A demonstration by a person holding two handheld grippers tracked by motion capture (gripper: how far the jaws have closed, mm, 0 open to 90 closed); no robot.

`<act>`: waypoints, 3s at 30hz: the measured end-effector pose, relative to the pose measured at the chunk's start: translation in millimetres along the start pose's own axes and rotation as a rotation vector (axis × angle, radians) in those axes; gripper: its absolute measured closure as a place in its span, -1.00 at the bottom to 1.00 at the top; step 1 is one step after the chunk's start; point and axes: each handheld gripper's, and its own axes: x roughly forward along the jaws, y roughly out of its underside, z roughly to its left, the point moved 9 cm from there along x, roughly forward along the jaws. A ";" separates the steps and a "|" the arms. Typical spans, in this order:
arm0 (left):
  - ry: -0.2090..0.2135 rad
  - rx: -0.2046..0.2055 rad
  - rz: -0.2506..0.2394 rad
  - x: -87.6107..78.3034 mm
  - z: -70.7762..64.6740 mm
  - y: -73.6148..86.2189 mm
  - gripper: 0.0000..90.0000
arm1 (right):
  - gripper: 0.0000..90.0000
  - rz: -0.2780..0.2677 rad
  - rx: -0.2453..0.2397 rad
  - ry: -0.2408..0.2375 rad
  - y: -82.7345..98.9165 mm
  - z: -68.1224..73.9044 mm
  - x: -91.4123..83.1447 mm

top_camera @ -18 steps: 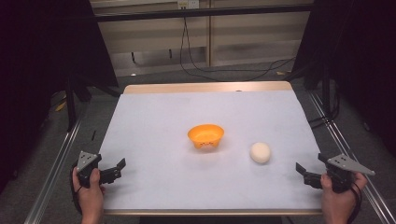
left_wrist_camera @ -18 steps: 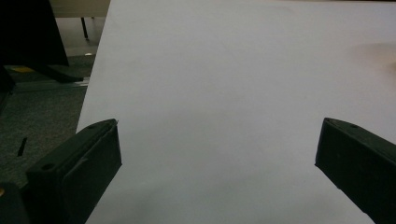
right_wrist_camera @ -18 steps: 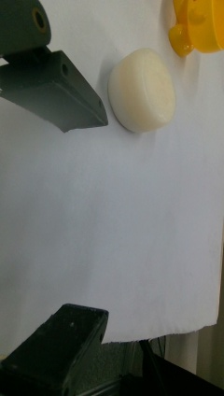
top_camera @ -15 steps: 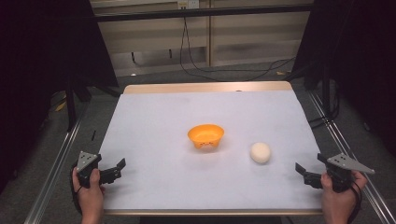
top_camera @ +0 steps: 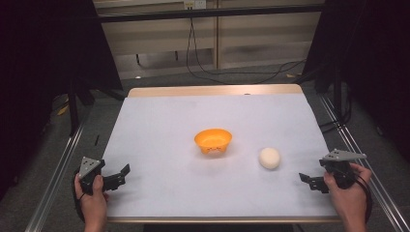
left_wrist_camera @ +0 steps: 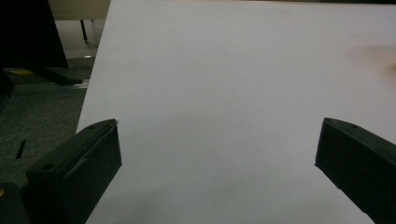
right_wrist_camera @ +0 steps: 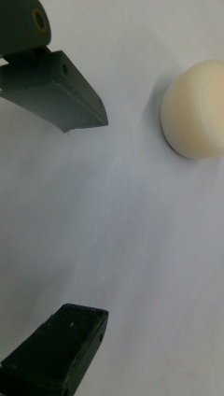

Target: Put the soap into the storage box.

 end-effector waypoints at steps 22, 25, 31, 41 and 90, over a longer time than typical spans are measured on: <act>-0.003 0.023 0.001 -0.8 -0.3 0.1 -1.00 | -0.86 0.163 -0.061 -0.071 -29.1 17.8 19.2; -0.002 0.020 0.001 -0.6 -0.7 0.2 -1.00 | -0.86 0.170 -0.070 -0.078 -33.5 20.3 22.1; -0.004 0.021 0.002 -0.5 -1.0 0.4 -1.00 | -0.93 0.179 -0.086 -0.087 -40.4 26.0 30.0; -0.012 0.036 0.004 -0.1 -1.7 0.5 -1.00 | -1.00 0.189 -0.088 -0.112 -47.8 35.1 39.1; -0.004 0.027 0.000 -0.9 -0.8 0.2 -1.00 | -0.47 0.186 -0.008 -0.109 -71.7 69.6 79.5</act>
